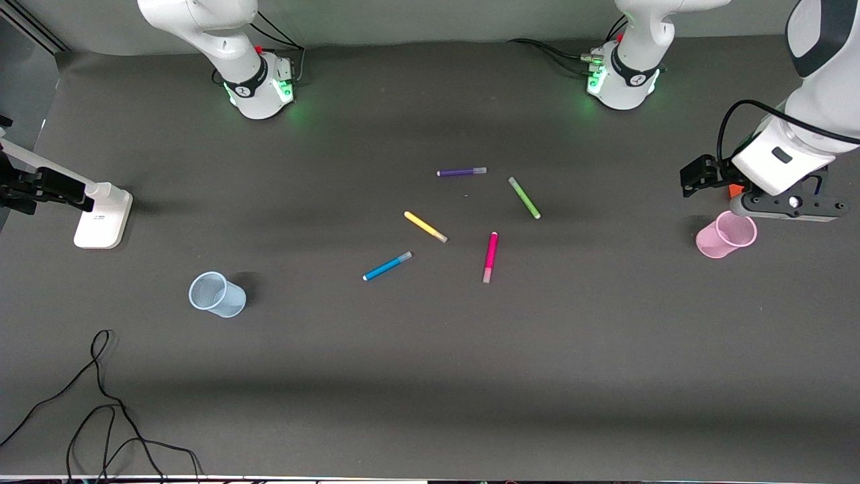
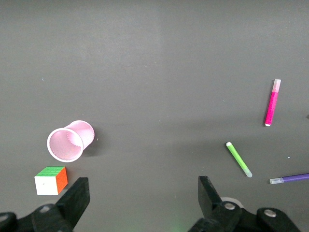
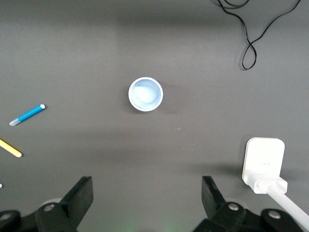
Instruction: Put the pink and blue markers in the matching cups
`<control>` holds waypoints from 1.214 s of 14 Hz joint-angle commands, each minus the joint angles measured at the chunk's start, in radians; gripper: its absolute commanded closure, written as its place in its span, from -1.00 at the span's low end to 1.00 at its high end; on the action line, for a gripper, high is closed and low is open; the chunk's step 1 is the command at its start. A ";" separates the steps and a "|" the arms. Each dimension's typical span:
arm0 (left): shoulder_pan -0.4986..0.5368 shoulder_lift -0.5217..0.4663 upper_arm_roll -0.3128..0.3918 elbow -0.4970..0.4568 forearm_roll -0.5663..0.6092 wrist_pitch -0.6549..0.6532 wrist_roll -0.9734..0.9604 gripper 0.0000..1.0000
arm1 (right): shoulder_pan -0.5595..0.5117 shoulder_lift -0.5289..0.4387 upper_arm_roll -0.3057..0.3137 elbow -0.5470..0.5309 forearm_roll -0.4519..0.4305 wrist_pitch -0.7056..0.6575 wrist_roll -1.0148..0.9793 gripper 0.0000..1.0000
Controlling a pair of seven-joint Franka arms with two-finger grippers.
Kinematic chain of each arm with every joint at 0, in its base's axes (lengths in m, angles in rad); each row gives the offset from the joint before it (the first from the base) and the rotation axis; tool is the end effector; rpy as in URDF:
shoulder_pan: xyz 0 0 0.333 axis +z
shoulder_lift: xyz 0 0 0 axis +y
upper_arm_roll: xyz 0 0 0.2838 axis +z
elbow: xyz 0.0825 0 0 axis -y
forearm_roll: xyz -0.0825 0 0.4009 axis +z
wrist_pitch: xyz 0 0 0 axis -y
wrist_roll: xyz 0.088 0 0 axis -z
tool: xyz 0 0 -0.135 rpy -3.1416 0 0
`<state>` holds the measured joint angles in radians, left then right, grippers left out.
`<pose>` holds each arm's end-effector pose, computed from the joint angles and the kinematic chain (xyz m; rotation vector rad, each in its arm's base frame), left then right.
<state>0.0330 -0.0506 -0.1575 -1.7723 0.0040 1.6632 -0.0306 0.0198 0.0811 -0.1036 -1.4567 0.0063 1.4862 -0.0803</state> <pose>0.5524 -0.0699 0.5016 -3.1204 0.1467 0.0907 0.5822 -0.0459 0.5657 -3.1385 0.0047 0.0803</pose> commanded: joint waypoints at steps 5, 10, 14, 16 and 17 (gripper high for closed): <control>0.002 -0.005 -0.005 0.001 0.004 -0.013 0.008 -0.99 | 0.136 -0.012 0.007 -0.031 0.023 0.005 0.294 -1.00; 0.002 -0.003 -0.005 0.001 -0.001 -0.011 0.011 -0.99 | 0.294 0.020 0.009 -0.024 0.043 0.037 0.764 -1.00; 0.002 -0.002 -0.005 0.001 -0.001 -0.011 0.011 -0.99 | 0.438 0.074 0.009 -0.022 0.086 0.138 1.191 -1.00; 0.002 -0.002 -0.005 0.002 -0.002 -0.011 0.009 -0.99 | 0.501 0.112 0.009 -0.013 0.087 0.195 1.351 -1.00; 0.002 -0.002 -0.005 0.002 -0.002 -0.011 0.011 -0.99 | 0.532 0.141 0.009 0.007 0.087 0.212 1.434 -1.00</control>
<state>0.0330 -0.0490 -0.1603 -1.7723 0.0035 1.6612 -0.0306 0.5003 0.1771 -0.0835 -1.4803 0.0796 1.6646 1.2074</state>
